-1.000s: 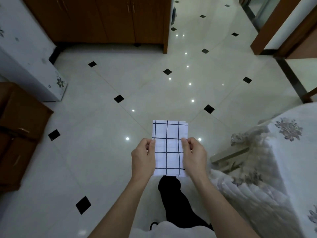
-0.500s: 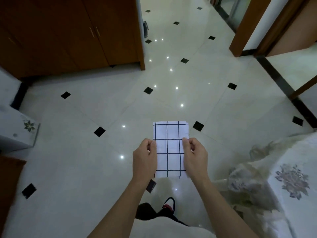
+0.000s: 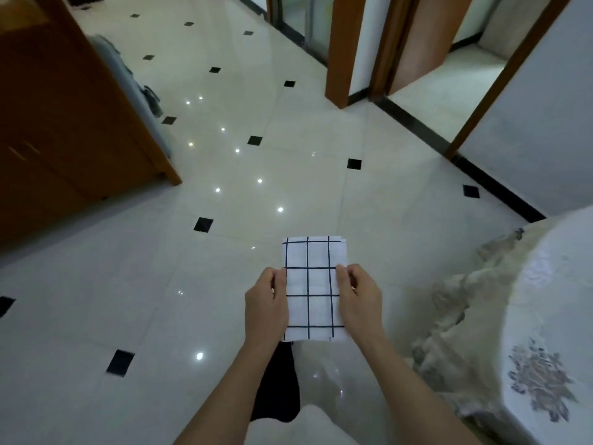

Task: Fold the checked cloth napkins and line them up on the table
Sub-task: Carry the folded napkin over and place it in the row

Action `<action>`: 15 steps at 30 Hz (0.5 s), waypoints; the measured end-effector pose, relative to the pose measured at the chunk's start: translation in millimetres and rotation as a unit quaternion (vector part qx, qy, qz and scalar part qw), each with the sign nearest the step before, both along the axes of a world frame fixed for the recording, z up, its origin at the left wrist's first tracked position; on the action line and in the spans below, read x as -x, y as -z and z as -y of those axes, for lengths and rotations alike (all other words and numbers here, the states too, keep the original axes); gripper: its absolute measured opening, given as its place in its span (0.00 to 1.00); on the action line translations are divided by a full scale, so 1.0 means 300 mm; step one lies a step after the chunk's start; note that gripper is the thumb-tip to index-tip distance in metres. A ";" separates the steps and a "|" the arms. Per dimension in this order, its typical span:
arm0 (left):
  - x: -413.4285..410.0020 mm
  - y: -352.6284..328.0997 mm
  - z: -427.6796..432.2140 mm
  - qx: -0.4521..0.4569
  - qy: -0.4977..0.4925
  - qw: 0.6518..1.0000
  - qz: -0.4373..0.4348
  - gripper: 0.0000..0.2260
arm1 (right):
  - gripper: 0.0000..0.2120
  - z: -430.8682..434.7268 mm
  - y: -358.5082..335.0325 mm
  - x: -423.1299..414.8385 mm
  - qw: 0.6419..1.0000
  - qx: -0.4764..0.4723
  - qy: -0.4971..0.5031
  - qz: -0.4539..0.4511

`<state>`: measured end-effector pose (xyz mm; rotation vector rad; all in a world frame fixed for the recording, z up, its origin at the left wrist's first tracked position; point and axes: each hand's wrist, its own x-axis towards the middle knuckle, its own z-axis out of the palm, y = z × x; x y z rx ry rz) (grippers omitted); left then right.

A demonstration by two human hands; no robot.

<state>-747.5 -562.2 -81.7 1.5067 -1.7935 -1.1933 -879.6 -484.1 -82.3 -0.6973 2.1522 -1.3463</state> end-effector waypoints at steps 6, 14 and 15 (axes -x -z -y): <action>0.253 -0.008 0.369 0.006 0.130 0.991 -0.004 0.14 | 0.19 0.257 -0.043 0.195 0.995 -0.019 0.101 -0.008; 0.614 -0.035 0.591 -0.001 0.280 0.960 0.009 0.16 | 0.19 0.389 -0.048 0.422 0.966 -0.033 0.256 -0.001; 0.664 -0.036 0.599 0.000 0.301 0.954 0.014 0.16 | 0.19 0.386 -0.049 0.451 0.961 -0.031 0.275 -0.002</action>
